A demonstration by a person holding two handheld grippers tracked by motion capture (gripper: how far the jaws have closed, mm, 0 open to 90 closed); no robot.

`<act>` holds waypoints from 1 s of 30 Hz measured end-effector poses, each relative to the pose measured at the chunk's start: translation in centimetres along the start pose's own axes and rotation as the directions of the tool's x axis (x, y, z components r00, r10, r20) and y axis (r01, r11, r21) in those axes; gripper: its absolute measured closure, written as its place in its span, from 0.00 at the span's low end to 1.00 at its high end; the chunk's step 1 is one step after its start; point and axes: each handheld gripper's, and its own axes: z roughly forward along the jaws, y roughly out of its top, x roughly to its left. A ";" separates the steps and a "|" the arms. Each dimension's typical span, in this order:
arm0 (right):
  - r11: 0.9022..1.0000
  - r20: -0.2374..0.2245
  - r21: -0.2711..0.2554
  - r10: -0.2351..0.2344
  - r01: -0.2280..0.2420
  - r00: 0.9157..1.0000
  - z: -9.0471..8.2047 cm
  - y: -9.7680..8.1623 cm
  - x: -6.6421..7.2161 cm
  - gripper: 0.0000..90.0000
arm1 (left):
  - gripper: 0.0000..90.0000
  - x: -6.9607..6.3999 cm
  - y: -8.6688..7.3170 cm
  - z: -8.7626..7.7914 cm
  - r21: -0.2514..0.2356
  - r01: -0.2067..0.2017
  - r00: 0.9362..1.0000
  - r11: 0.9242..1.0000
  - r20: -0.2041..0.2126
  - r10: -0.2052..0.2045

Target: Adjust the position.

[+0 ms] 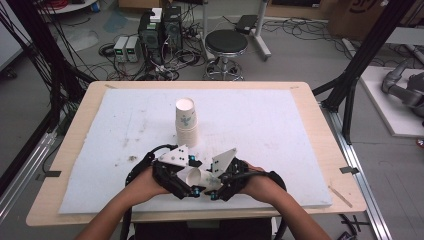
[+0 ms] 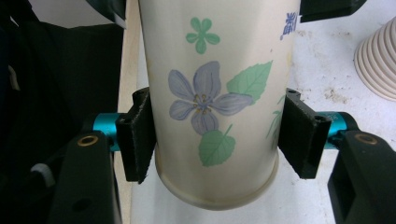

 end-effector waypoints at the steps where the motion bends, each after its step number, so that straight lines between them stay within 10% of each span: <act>1: 1.000 0.001 0.001 0.002 -0.002 1.000 0.1 0.0 0.0 0.40 | 0.29 0.0 0.0 0.0 0.004 -0.001 1.000 1.000 0.008 0.001; 17: 0.998 -0.041 0.060 0.010 -0.008 0.999 0.3 0.1 0.1 0.36 | 0.42 -0.1 -0.3 0.3 0.038 -0.030 0.999 0.999 0.038 0.029; 23: 0.996 -0.014 -0.057 0.065 -0.066 0.998 -0.9 -0.1 -0.2 0.24 | 0.42 0.0 -1.2 -0.5 -0.062 0.011 0.999 0.998 0.034 -0.009; 30: 0.961 0.011 -0.247 0.127 -0.121 0.992 -2.6 -1.2 -0.3 0.23 | 0.41 0.1 -2.7 -1.4 -0.195 0.059 0.998 0.979 0.026 -0.055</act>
